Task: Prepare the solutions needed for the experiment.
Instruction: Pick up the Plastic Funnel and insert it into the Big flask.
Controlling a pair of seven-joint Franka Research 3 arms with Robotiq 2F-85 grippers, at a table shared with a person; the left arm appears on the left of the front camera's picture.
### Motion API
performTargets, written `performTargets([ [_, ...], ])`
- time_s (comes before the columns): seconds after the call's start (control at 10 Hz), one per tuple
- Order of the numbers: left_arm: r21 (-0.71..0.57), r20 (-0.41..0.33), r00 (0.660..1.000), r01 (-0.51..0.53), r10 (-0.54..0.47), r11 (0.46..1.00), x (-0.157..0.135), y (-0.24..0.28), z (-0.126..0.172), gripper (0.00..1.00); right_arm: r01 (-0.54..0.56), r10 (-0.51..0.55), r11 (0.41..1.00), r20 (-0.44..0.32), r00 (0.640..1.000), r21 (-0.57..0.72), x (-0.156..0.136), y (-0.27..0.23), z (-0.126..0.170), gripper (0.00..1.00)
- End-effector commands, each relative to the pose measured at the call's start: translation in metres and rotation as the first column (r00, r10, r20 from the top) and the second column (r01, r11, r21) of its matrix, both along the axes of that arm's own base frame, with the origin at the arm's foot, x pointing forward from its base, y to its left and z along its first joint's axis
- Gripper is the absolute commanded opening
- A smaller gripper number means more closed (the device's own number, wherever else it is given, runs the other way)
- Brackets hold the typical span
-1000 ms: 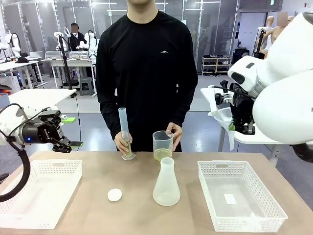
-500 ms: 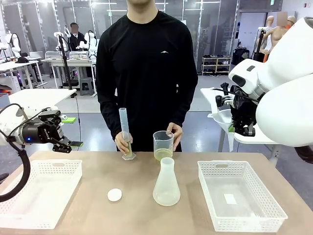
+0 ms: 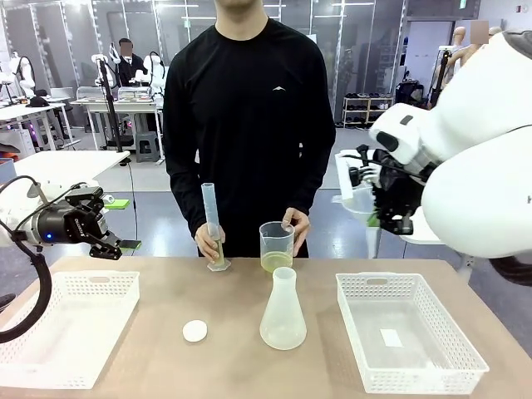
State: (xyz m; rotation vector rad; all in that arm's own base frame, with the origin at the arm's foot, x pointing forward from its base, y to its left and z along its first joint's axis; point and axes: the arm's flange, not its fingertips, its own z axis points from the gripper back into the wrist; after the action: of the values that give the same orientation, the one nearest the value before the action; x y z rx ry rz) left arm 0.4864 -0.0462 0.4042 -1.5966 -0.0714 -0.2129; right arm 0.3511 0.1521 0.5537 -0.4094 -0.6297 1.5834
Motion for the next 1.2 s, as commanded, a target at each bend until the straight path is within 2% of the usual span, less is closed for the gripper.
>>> performTargets([
  [0.0,-0.004,0.003,1.000,0.004,-0.004,1.000,-0.001,0.000,0.002,1.00,-0.164,0.163,0.984,0.021,0.986,0.067,0.002,0.024,-0.005,0.05],
  [0.2,-0.004,0.003,1.000,0.004,-0.004,1.000,-0.001,0.000,0.002,1.00,-0.302,0.294,0.948,0.086,0.952,0.102,-0.005,0.050,-0.003,0.05],
  [0.4,-0.004,0.003,1.000,0.004,-0.004,1.000,-0.001,0.000,0.002,1.00,-0.388,0.369,0.918,0.175,0.913,0.085,0.001,0.072,-0.004,0.05],
  [0.5,-0.004,0.003,1.000,0.004,-0.004,1.000,-0.001,0.000,0.002,1.00,-0.409,0.388,0.907,0.181,0.904,0.095,0.005,0.079,-0.004,0.05],
  [0.8,-0.004,0.003,1.000,0.004,-0.004,1.000,-0.001,0.000,0.002,1.00,-0.412,0.394,0.899,0.136,0.909,0.146,0.010,0.089,-0.003,0.05],
  [0.9,-0.004,0.003,1.000,0.004,-0.004,1.000,-0.001,0.000,0.002,1.00,-0.386,0.369,0.918,0.157,0.916,0.096,-0.003,0.091,-0.009,0.05],
  [1.1,-0.004,0.003,1.000,0.004,-0.004,1.000,-0.001,0.000,0.002,1.00,-0.386,0.369,0.918,0.157,0.916,0.096,-0.003,0.091,-0.009,0.05],
])
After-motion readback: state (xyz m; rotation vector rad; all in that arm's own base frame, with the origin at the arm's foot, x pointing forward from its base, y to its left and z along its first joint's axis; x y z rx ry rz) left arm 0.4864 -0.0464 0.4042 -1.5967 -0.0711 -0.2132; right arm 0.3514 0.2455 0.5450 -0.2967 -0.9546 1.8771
